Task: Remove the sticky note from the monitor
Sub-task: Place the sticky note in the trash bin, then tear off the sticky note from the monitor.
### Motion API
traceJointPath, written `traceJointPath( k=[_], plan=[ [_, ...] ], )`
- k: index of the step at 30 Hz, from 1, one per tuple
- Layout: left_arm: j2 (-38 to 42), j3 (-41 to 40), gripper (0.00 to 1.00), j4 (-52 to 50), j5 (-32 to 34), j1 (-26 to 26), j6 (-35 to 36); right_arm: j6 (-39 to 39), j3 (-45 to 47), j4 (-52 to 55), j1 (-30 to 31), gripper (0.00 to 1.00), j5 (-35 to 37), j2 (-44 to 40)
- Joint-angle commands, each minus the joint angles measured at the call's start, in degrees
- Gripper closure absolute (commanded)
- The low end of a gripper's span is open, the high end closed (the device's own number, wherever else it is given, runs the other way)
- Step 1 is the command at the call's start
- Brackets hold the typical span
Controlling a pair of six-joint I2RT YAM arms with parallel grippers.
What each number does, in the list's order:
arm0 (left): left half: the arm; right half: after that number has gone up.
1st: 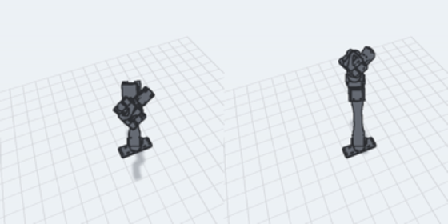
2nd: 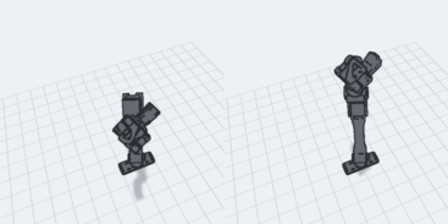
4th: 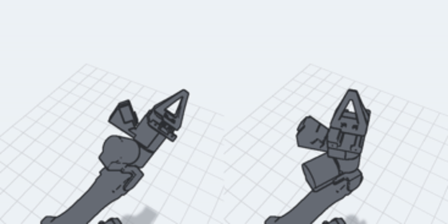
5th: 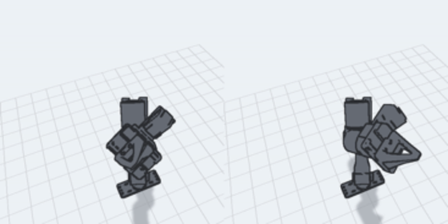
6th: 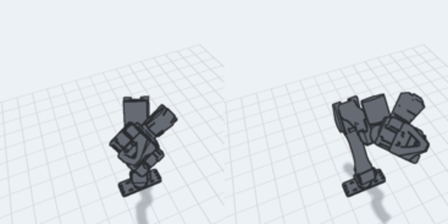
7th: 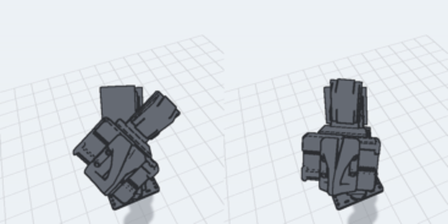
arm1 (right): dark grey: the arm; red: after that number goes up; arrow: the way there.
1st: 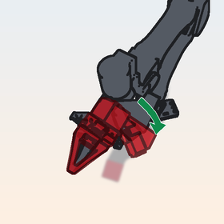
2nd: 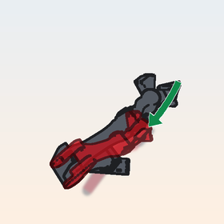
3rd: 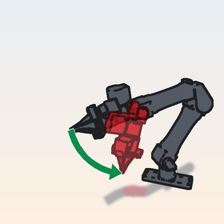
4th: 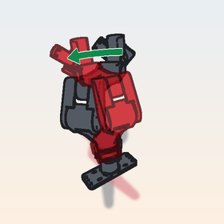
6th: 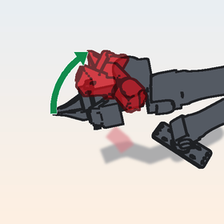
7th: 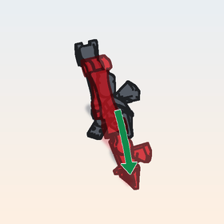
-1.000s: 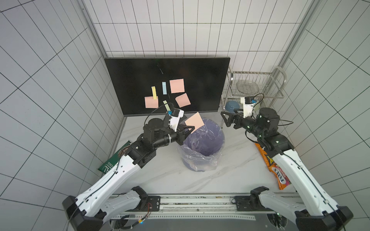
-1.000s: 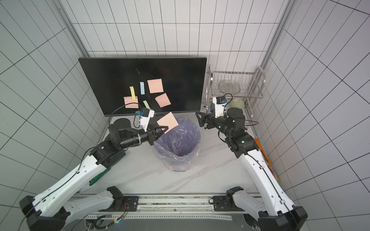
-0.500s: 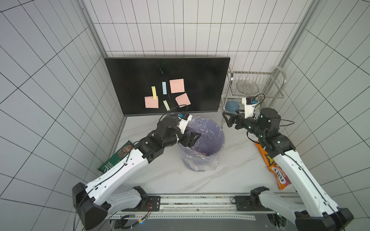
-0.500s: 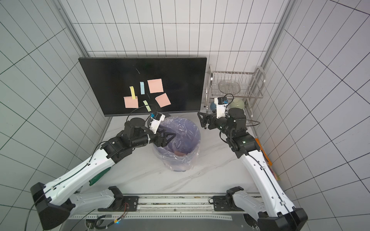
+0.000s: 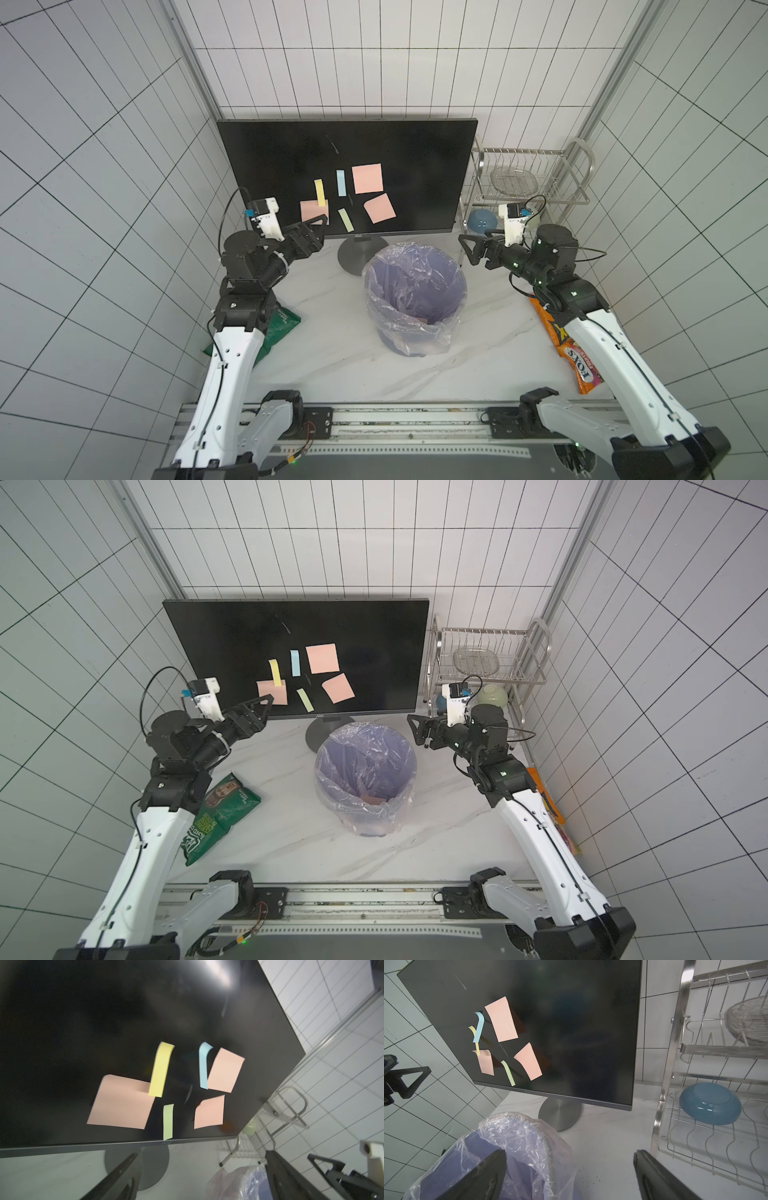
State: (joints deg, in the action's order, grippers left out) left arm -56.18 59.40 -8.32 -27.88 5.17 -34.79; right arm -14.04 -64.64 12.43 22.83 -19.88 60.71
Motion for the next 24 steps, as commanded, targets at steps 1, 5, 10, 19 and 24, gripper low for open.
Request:
traceJointPath(
  k=[1, 5, 10, 19, 24],
  plan=[
    [-3.9, -6.3, 0.06, 16.3, -9.6, 5.9, -16.1, -1.7, 1.4, -3.4, -0.5, 0.01, -2.3, 0.2],
    [-9.2, -11.7, 0.07, 29.9, -11.3, 7.7, -22.8, -2.7, 2.9, -5.5, -0.5, 0.01, -2.9, 0.8],
    [-16.0, -16.2, 0.07, 43.1, -11.9, 7.8, -28.9, -3.2, 3.5, -6.6, -0.5, 0.01, -3.8, 1.7],
    [-22.1, -17.1, 0.08, 53.9, -12.3, 7.7, -32.3, -3.6, 3.9, -7.3, -0.5, 0.01, -4.0, 1.8],
    [-25.0, -16.6, 0.1, 55.7, -12.8, 7.3, -32.5, -4.0, 4.1, -7.6, -0.5, 0.01, -4.0, 1.7]
  ],
)
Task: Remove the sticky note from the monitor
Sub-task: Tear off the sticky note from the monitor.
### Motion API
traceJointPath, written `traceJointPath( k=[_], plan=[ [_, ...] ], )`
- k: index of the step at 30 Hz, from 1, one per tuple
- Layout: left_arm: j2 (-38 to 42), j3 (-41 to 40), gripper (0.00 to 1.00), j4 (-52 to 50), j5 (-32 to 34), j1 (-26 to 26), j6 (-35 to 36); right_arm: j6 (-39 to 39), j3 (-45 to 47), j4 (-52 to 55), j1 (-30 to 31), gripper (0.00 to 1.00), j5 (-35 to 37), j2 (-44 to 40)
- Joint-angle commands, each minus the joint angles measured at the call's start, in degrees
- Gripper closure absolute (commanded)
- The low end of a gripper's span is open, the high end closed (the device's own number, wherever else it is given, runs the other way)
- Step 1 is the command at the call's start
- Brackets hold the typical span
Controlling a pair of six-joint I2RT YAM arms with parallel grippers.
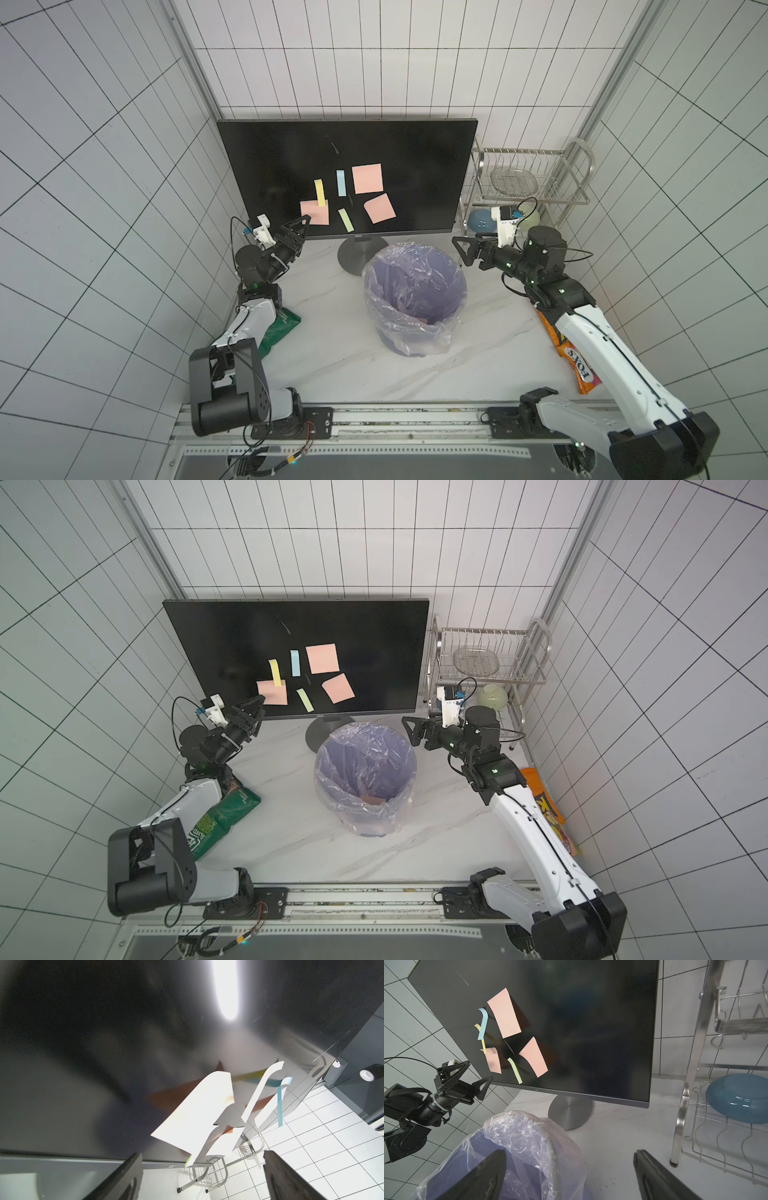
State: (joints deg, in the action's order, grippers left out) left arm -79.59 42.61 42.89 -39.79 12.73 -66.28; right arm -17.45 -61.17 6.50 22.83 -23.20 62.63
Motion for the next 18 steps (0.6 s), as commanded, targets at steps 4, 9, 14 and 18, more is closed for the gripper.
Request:
traceJointPath(
  k=[4, 9, 14, 18],
  plan=[
    [-4.3, 0.5, 0.12, 9.6, -1.1, -1.4, -3.3, -0.4, 0.7, -1.5, -0.5, 0.01, -0.4, -0.3],
    [-6.0, 2.1, 0.15, 11.1, -1.1, -2.6, -3.3, -0.1, 0.7, -1.0, -0.5, 0.01, 0.0, -0.9],
    [-7.4, 2.6, 0.22, 12.8, -1.0, -3.1, -4.2, 0.4, 0.3, -0.2, -0.5, 0.01, 0.3, -1.1],
    [-7.8, 3.3, 0.28, 13.1, -1.2, -3.1, -4.4, 0.8, 0.0, 0.2, -0.5, 0.01, 0.3, -1.3]
  ],
)
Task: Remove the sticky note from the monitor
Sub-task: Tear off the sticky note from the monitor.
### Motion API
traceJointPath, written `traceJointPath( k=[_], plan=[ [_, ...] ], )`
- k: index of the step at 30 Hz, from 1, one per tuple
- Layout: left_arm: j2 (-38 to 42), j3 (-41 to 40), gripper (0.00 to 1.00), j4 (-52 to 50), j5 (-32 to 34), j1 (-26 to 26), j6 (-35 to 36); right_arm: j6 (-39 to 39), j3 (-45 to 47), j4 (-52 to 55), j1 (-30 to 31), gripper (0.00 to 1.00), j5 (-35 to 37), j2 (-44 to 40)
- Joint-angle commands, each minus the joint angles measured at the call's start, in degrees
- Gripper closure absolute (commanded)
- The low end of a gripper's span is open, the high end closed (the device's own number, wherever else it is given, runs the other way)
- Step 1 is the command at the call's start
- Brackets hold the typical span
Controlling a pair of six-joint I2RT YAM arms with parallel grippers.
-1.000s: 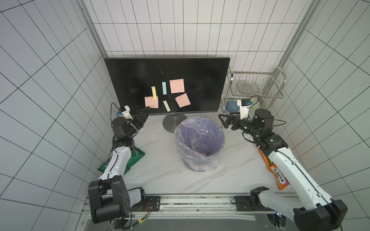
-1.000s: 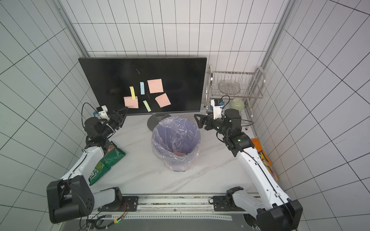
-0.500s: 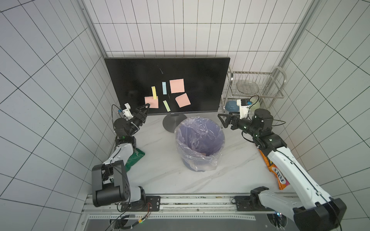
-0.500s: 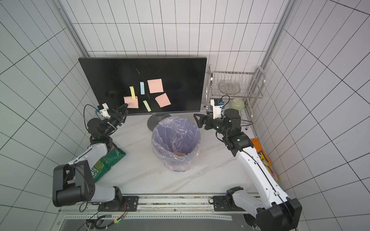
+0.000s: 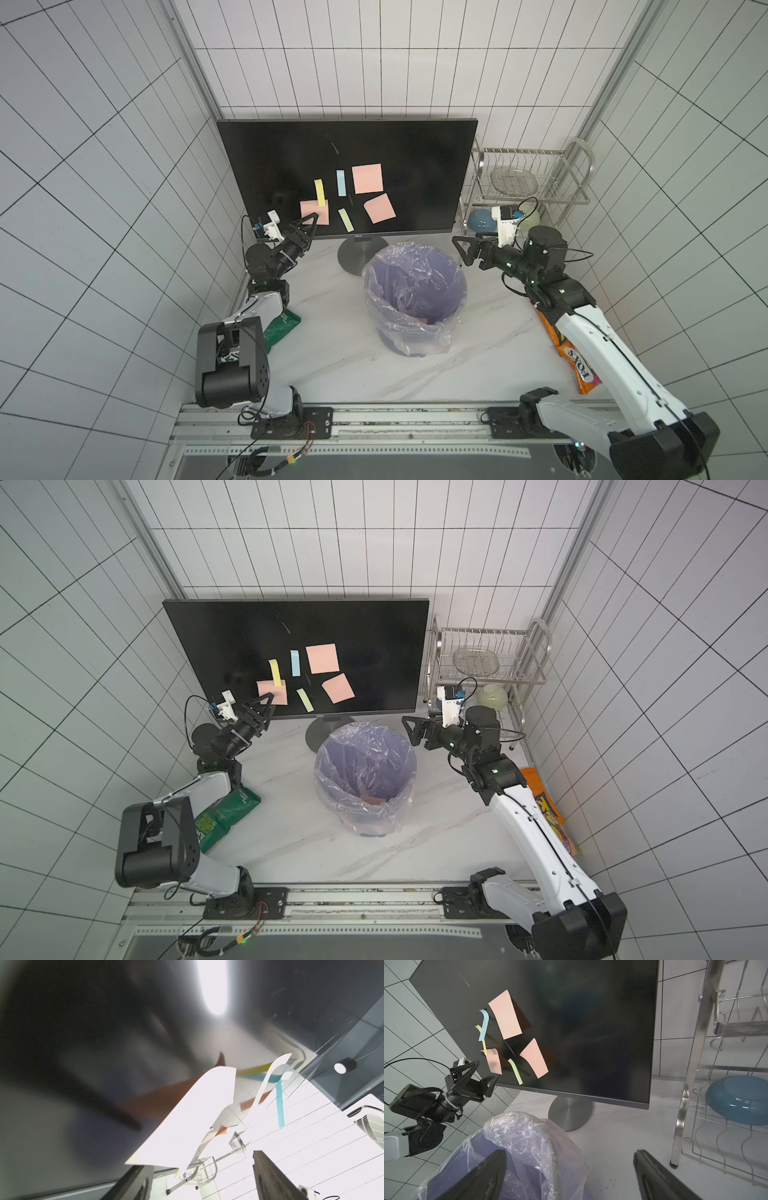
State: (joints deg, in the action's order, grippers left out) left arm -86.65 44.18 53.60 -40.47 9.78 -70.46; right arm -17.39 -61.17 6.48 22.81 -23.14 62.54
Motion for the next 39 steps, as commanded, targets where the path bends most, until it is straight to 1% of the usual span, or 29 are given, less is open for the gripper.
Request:
traceJointPath(
  k=[1, 14, 19, 22, 24, 30, 35, 39],
  plan=[
    [-0.7, 2.0, 0.29, 2.1, -0.6, -0.1, -0.1, 0.8, 0.0, 0.3, -0.6, 0.01, 0.3, -1.3],
    [0.3, 1.7, 0.57, -0.3, -0.2, -0.2, 0.7, 0.4, -0.7, 0.3, -0.5, 0.01, -0.5, -0.8],
    [0.1, 2.1, 0.78, -0.7, -0.2, -0.2, 0.6, 0.4, -0.5, 0.3, -0.5, 0.01, -0.2, -1.0],
    [0.3, 1.9, 0.93, -1.2, 0.0, -0.2, 0.9, 0.2, -0.2, 0.2, -0.5, 0.01, -0.4, -1.2],
    [0.8, 1.8, 1.0, -1.7, 0.5, -0.2, 1.3, 0.2, -0.1, 0.2, -0.5, 0.01, -0.5, -1.3],
    [2.6, 1.1, 1.0, -4.6, 1.1, -0.1, 2.8, 0.2, 0.3, 0.2, -0.5, 0.01, -0.4, -1.7],
    [4.8, 0.3, 1.0, -10.9, 2.6, -0.2, 6.7, 0.1, 0.4, 0.2, -0.5, 0.01, -0.5, -2.0],
    [6.2, -0.6, 1.0, -13.5, 3.3, -0.2, 8.8, 0.0, 0.7, 0.1, -0.5, 0.01, -0.6, -1.9]
  ],
)
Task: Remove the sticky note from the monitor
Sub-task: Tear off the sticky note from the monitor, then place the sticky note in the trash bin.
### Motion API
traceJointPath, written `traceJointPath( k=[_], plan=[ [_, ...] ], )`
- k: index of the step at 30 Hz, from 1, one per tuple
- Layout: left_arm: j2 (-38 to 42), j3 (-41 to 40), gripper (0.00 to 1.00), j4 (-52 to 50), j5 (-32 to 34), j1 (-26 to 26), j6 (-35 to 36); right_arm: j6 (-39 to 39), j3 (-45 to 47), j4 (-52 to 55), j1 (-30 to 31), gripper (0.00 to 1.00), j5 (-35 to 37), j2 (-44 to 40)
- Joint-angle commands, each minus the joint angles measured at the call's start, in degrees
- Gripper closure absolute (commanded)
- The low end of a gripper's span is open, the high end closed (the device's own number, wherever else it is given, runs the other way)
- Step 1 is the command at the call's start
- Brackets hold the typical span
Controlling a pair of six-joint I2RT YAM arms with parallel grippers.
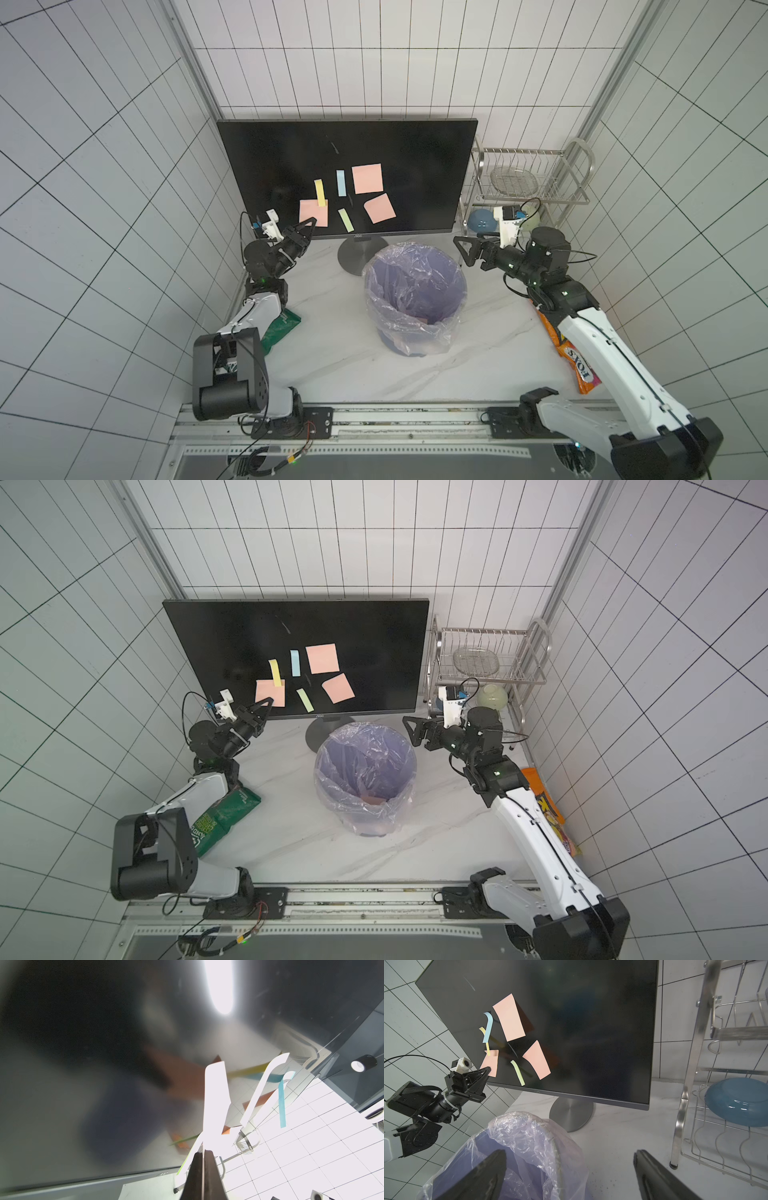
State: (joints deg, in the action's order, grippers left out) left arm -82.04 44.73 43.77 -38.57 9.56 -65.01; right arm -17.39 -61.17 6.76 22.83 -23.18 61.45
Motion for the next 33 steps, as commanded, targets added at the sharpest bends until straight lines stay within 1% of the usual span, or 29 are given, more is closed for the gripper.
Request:
traceJointPath(
  k=[1, 6, 10, 12, 16, 18, 21, 25, 27, 31, 33],
  plan=[
    [2.2, -1.5, 1.0, -4.4, 1.7, 0.0, 3.9, 0.0, 0.7, -0.2, -0.5, 0.01, -0.7, -0.7],
    [5.8, -1.9, 1.0, -11.8, 4.3, 0.0, 8.0, -0.2, 0.7, -0.4, -0.5, 0.01, -0.9, -0.6],
    [8.2, -2.2, 1.0, -15.0, 4.9, 0.0, 9.9, -0.3, 0.8, -0.5, -0.5, 0.01, -1.1, -0.6],
    [10.7, -2.4, 1.0, -18.7, 5.6, 0.0, 12.0, -0.4, 0.8, -0.4, -0.5, 0.01, -1.3, -0.4],
    [18.1, -2.0, 1.0, -32.6, 11.3, -0.6, 17.7, -0.2, 0.5, -0.5, -0.4, 0.01, -1.8, 0.0],
    [22.6, -1.1, 1.0, -39.5, 15.2, -2.0, 21.5, 0.1, 0.3, -0.4, -0.3, 0.01, -1.7, 0.1],
    [28.7, 0.6, 1.0, -45.9, 17.7, -5.7, 25.6, 0.5, 0.0, -0.1, 0.0, 0.01, -1.4, -0.1],
    [33.5, 4.9, 1.0, -51.6, 17.6, -11.1, 29.6, 1.2, -0.6, 0.9, 0.1, 0.01, -1.0, -0.4],
    [34.9, 7.6, 1.0, -55.3, 20.1, -15.1, 32.2, 1.7, -1.0, 1.8, 0.1, 0.01, -0.4, -0.8],
    [35.1, 12.0, 1.0, -62.5, 25.8, -26.4, 37.3, 2.6, -1.7, 3.0, 0.1, 0.01, 1.3, -1.5],
    [34.3, 13.3, 1.0, -63.7, 28.0, -33.1, 39.3, 2.9, -2.1, 3.8, 0.1, 0.01, 1.8, -1.7]
  ],
)
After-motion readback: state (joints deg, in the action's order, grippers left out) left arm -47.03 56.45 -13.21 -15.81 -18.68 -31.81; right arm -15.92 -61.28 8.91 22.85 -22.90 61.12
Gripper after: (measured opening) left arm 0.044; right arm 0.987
